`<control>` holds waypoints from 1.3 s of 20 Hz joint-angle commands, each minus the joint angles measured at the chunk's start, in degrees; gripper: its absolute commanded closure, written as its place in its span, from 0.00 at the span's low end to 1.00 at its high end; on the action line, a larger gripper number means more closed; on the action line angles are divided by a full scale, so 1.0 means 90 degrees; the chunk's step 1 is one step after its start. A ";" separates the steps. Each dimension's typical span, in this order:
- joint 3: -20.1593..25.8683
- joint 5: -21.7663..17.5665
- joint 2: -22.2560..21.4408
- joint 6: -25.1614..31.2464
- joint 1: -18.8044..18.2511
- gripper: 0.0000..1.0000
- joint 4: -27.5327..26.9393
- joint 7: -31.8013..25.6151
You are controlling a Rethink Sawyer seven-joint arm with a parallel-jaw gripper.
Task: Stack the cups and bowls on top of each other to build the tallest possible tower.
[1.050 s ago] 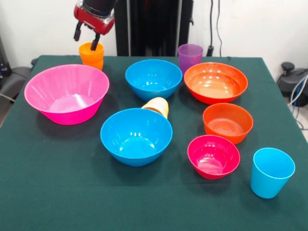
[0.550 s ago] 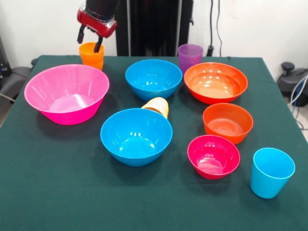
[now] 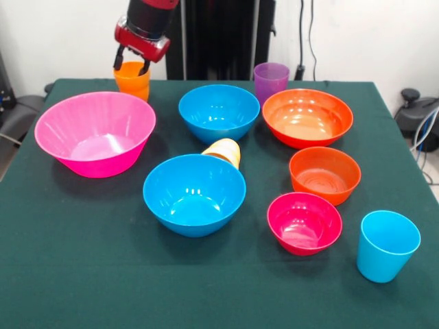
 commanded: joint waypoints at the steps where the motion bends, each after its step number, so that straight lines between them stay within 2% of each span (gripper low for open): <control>1: 0.0828 -0.0051 0.0817 -0.1142 0.0133 0.00 -0.0805 0.0510; 6: 0.0931 -0.0030 0.0937 -0.1186 0.0038 0.00 -0.0865 0.0469; 13: 0.0853 0.0026 0.0901 -0.1102 0.0134 0.00 -0.0846 0.0457; 21: 0.0575 0.0110 0.0563 -0.0730 0.0461 0.00 -0.0681 0.0467; 26: 0.0457 0.0123 0.0168 -0.0268 0.0636 0.00 -0.0552 0.0392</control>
